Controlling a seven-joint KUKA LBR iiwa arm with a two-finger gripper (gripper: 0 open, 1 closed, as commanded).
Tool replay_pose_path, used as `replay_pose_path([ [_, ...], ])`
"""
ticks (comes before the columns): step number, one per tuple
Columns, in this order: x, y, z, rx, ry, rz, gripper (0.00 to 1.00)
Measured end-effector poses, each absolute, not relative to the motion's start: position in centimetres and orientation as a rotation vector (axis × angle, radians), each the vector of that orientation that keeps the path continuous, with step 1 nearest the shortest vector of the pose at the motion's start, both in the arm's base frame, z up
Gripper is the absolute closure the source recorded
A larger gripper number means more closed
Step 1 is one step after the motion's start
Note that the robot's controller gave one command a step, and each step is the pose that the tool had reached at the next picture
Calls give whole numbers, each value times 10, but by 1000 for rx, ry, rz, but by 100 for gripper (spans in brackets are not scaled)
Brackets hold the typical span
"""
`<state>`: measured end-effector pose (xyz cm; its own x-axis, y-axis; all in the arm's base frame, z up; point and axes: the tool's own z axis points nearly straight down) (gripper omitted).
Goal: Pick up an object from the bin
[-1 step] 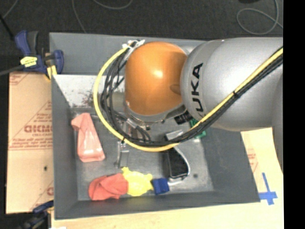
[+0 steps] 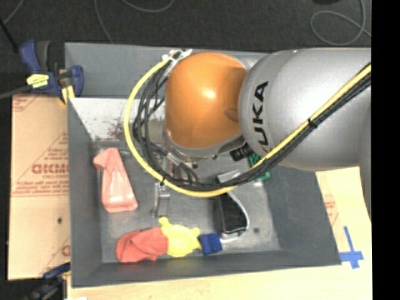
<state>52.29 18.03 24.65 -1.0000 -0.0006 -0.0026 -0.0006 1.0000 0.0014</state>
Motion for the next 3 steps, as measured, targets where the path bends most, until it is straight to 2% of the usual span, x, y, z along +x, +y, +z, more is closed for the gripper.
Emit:
replay_pose_path([
  [1,506,178,184,-153,3134,2,0],
  [2,475,194,161,-438,3109,1,0],
  [3,476,187,146,-570,3085,0,0],
])
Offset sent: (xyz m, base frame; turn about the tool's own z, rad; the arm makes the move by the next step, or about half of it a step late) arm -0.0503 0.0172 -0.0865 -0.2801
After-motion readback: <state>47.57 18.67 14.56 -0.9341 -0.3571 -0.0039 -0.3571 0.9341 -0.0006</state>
